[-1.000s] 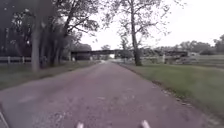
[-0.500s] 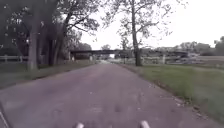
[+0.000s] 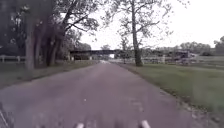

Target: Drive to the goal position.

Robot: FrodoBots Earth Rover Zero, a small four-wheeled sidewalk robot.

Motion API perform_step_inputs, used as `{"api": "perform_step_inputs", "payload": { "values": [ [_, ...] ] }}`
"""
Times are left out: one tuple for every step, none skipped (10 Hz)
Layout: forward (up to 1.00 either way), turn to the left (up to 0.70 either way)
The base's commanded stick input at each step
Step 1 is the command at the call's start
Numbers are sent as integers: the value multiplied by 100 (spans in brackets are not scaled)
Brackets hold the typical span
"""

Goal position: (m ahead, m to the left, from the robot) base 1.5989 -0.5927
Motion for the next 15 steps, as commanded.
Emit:
{"api": "perform_step_inputs", "payload": {
  "values": [
    [70,0],
    [70,0],
    [70,0],
    [70,0],
    [70,0],
    [70,0],
    [70,0],
    [70,0],
    [70,0],
    [70,0],
    [70,0],
    [70,0],
    [70,0],
    [70,0],
    [70,0]
  ]
}}
